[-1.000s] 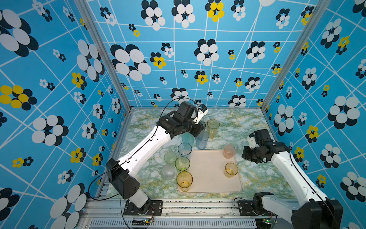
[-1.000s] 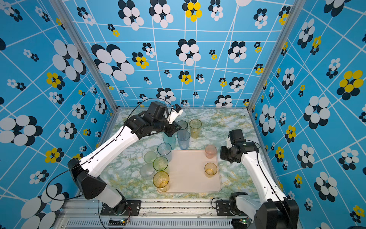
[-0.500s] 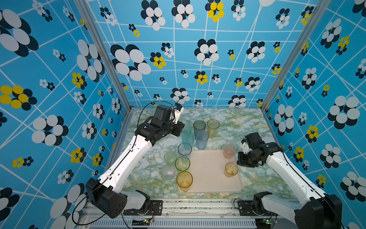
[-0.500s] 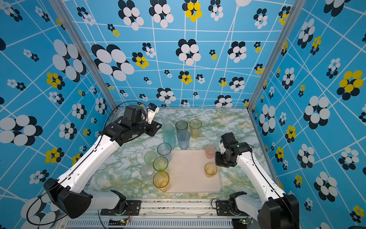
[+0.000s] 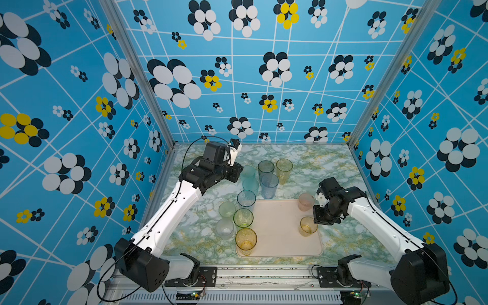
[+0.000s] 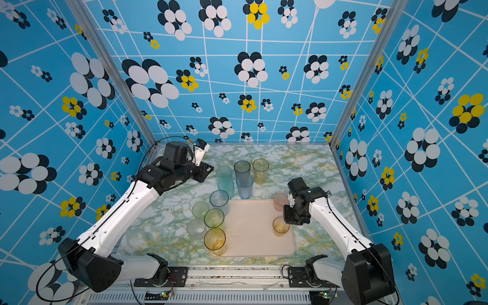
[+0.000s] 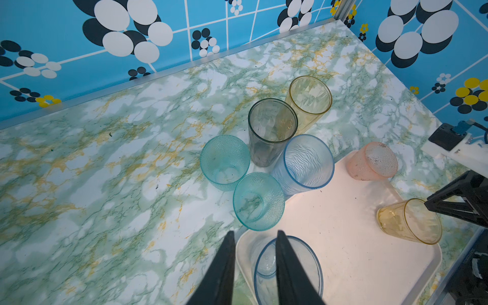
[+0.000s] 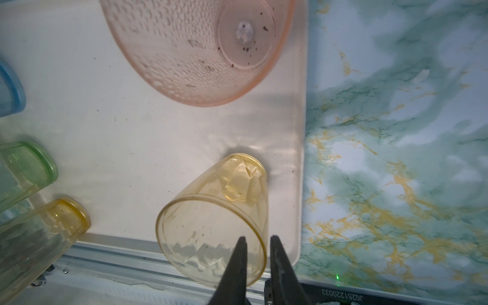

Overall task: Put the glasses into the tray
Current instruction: 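Open and withdraw the left gripper while the right gripper hovers nearby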

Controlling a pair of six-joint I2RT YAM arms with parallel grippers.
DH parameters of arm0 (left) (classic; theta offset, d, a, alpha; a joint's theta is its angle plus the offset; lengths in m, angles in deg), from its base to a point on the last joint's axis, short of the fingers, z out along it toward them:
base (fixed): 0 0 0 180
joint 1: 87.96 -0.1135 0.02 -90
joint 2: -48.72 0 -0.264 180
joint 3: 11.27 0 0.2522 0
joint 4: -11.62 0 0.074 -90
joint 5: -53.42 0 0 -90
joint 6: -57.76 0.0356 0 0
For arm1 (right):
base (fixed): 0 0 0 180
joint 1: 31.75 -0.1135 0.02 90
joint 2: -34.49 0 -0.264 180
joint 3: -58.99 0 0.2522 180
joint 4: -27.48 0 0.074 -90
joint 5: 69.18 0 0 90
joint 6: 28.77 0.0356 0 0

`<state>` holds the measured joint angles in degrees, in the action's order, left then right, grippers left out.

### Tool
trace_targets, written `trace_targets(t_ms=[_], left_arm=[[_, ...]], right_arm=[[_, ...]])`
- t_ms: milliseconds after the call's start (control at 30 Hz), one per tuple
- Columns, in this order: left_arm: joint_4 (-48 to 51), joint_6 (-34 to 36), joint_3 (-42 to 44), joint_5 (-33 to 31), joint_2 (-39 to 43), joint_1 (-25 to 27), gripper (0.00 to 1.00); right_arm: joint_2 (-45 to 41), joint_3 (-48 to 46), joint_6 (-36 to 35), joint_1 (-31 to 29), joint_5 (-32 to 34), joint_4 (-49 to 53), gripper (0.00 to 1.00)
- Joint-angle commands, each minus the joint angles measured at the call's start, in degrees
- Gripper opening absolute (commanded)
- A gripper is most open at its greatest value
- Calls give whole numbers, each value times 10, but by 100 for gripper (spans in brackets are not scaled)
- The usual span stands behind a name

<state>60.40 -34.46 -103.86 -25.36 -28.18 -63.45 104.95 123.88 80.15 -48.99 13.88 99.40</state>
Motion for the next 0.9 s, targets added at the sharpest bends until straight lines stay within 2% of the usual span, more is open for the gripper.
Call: trace_targets(t_ms=[0,600,867], left_arm=[[-14,-3,12,13,14,-7,29],[-20,-2,24,17,17,-22,29],[-17,0,26,19,17,-26,29]], right_arm=[[7,0,8,-4,16,17,19],[31,1,5,-16,12,17,9],[18,7,13,-19,38,26,5]])
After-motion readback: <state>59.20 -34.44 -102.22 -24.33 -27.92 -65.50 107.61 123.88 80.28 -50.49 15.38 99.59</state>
